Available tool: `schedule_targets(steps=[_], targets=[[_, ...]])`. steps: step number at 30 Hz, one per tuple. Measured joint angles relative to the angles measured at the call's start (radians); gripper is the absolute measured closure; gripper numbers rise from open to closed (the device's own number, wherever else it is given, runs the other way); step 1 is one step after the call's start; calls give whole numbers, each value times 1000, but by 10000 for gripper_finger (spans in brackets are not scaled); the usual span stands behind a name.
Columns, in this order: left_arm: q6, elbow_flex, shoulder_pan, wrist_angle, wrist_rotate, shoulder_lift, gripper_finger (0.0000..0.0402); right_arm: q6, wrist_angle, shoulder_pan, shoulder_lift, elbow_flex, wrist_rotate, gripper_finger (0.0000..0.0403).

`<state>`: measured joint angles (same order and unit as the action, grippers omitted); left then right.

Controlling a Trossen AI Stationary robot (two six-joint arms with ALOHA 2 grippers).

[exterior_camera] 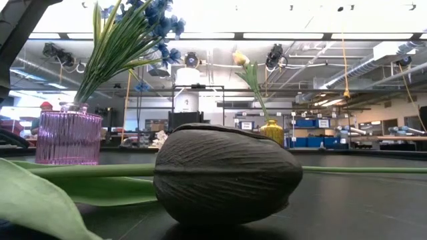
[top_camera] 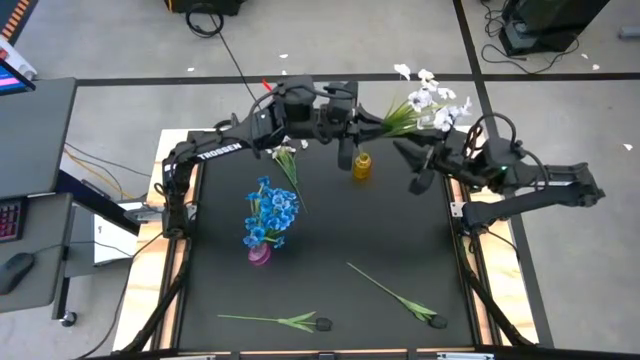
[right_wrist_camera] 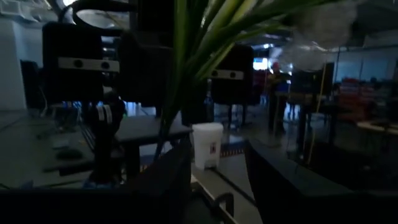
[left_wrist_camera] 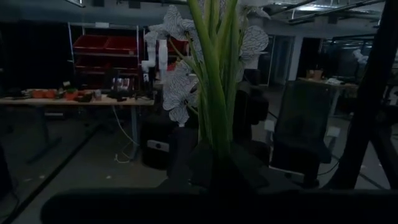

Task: Sort flowers into vase by color
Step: Put the bottom white flowers into the yellow vase

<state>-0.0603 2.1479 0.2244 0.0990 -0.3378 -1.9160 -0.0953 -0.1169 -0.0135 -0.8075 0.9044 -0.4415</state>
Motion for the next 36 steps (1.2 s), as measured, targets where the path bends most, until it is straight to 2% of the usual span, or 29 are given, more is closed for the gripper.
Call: schedule_targets(steps=[11, 16, 26, 36], targets=[[26, 0, -10, 5, 0, 0, 372, -91, -189, 0, -26, -5, 58, 242], [36, 0, -10, 11, 0, 0, 372, -90, -252, 7, -35, -5, 121, 242], [81, -1, -15, 34, 0, -1, 372, -90, -310, 18, -98, -4, 151, 242], [124, -1, -15, 105, 2, -2, 372, -95, -332, 18, -100, -4, 156, 249]])
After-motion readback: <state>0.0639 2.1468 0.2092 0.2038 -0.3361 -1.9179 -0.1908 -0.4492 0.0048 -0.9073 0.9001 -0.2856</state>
